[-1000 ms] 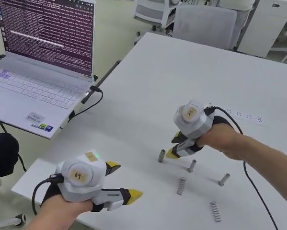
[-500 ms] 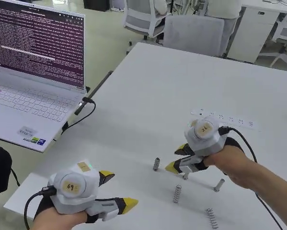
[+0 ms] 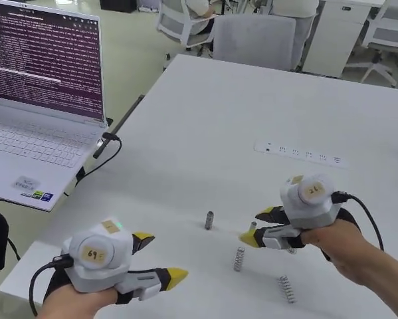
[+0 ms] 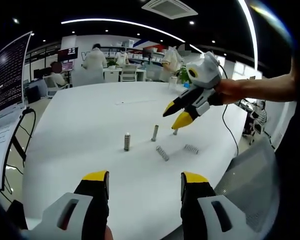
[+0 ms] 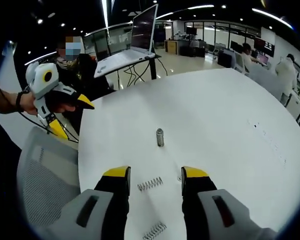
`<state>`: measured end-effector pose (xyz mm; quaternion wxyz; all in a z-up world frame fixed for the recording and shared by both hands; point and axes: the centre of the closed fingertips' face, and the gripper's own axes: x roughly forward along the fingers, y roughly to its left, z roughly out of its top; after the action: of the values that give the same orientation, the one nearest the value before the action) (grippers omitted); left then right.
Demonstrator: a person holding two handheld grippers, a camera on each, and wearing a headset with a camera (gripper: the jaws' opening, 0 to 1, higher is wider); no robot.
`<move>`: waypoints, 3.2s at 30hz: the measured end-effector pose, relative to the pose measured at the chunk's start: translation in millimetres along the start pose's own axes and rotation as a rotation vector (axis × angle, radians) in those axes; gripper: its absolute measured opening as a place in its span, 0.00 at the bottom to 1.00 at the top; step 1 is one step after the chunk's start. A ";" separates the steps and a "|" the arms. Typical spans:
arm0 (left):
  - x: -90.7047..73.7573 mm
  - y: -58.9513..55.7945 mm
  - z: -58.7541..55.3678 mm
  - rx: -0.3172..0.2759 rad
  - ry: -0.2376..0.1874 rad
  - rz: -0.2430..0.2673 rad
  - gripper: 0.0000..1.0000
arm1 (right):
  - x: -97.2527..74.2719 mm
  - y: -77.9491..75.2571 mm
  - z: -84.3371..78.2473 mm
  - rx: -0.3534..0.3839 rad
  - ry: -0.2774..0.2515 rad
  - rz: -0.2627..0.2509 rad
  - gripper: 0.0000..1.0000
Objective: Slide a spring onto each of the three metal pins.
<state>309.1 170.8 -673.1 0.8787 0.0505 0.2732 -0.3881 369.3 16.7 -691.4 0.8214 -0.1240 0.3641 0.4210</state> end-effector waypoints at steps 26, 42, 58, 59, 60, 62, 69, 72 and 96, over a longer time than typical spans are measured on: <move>4.1 0.3 4.8 0.010 0.000 -0.003 0.54 | -69.3 -25.4 -48.7 0.211 -0.139 -0.140 0.46; 8.7 -0.4 11.5 0.026 0.003 -0.009 0.54 | -98.9 -21.7 -83.4 0.268 -0.156 -0.186 0.51; 13.4 -4.7 16.2 0.037 0.010 -0.023 0.55 | -109.1 -4.5 -102.3 0.294 -0.172 -0.185 0.55; 14.0 -5.2 16.6 0.039 0.010 -0.024 0.55 | -109.6 -2.5 -103.6 0.299 -0.174 -0.183 0.56; 14.4 -5.4 17.1 0.039 0.010 -0.025 0.55 | -110.0 -1.5 -104.6 0.302 -0.176 -0.184 0.56; 15.4 -5.5 17.9 0.039 0.009 -0.027 0.55 | -110.7 1.2 -106.7 0.310 -0.183 -0.183 0.58; 18.7 -6.3 20.4 0.040 0.007 -0.035 0.56 | -111.9 9.3 -113.4 0.336 -0.196 -0.183 0.62; 20.4 -7.1 20.4 0.043 0.010 -0.040 0.56 | -111.5 12.0 -115.7 0.340 -0.198 -0.181 0.64; 61.2 -25.1 31.8 0.067 0.035 -0.124 0.57 | -119.9 18.9 -112.9 0.332 -0.209 -0.189 0.69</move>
<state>338.9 103.7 -674.9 0.8459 0.0695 0.2782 -0.4497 253.1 -101.4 -684.7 0.8997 0.0237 0.3282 0.2869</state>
